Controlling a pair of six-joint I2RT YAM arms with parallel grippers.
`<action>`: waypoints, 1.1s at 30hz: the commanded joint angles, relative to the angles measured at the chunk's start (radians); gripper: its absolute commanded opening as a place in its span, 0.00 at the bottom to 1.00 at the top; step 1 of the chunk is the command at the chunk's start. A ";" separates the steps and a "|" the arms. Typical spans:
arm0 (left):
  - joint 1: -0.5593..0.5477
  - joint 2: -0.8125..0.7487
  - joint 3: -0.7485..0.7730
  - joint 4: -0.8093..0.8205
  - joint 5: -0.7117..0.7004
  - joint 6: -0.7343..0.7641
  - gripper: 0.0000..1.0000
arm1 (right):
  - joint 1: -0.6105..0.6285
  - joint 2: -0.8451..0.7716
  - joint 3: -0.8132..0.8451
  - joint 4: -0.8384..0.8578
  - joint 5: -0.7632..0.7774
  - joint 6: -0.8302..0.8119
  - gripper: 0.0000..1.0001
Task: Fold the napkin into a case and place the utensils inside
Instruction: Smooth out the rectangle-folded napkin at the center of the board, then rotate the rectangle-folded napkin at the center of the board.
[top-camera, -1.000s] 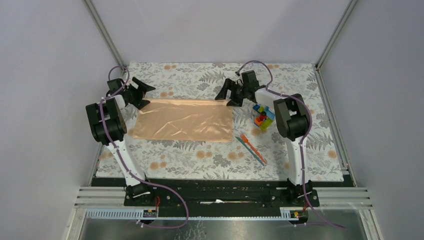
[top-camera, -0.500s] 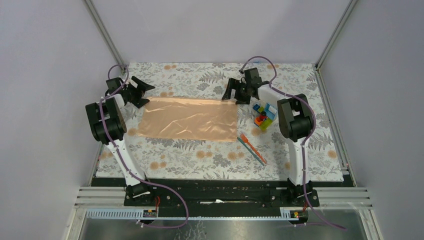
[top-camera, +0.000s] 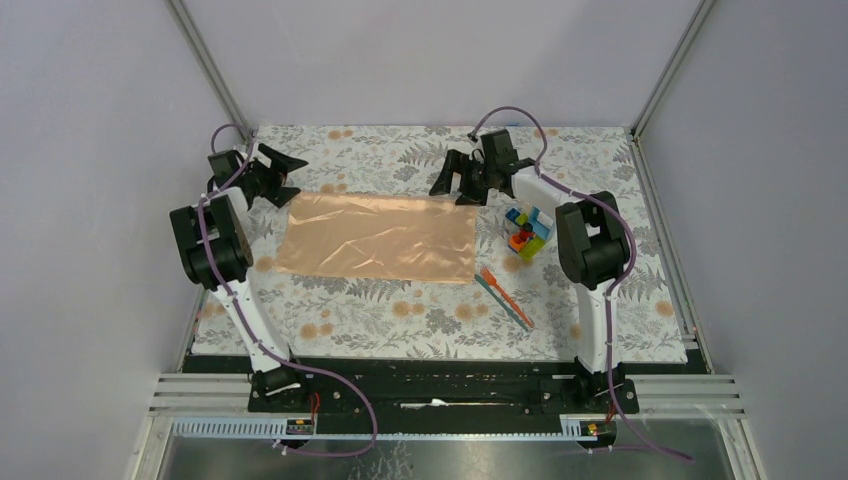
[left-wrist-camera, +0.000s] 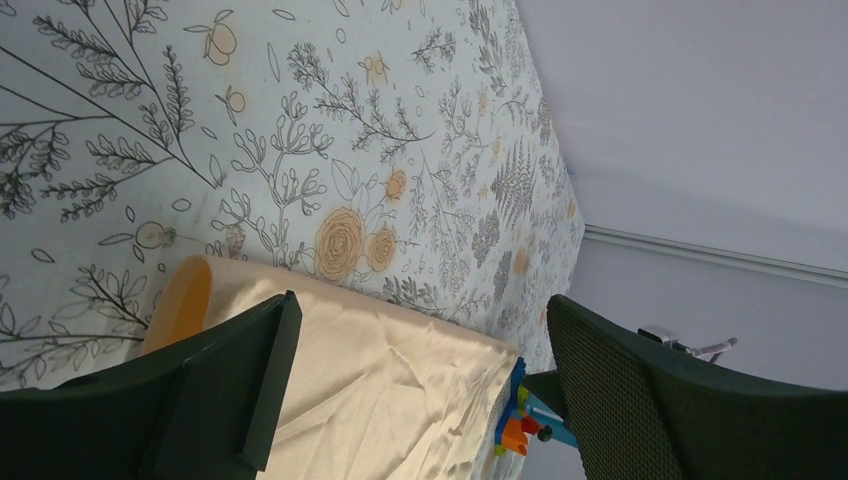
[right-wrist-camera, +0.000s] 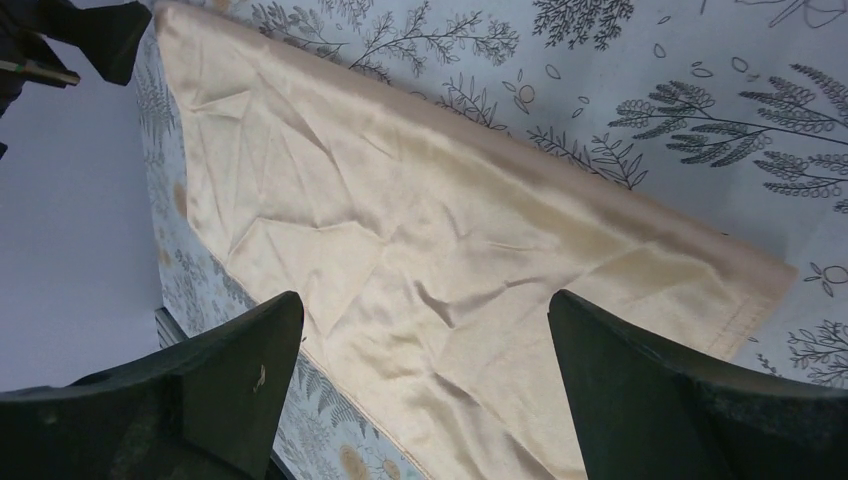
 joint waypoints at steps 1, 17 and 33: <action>0.003 0.064 0.060 0.009 -0.002 0.042 0.99 | 0.009 -0.003 0.033 0.021 -0.033 0.007 1.00; -0.019 -0.097 0.206 -0.411 -0.232 0.312 0.99 | 0.181 -0.384 -0.321 -0.228 0.222 -0.164 1.00; -0.111 -0.542 -0.243 -0.676 -0.736 0.515 0.88 | 0.184 -0.520 -0.580 -0.062 0.049 -0.080 1.00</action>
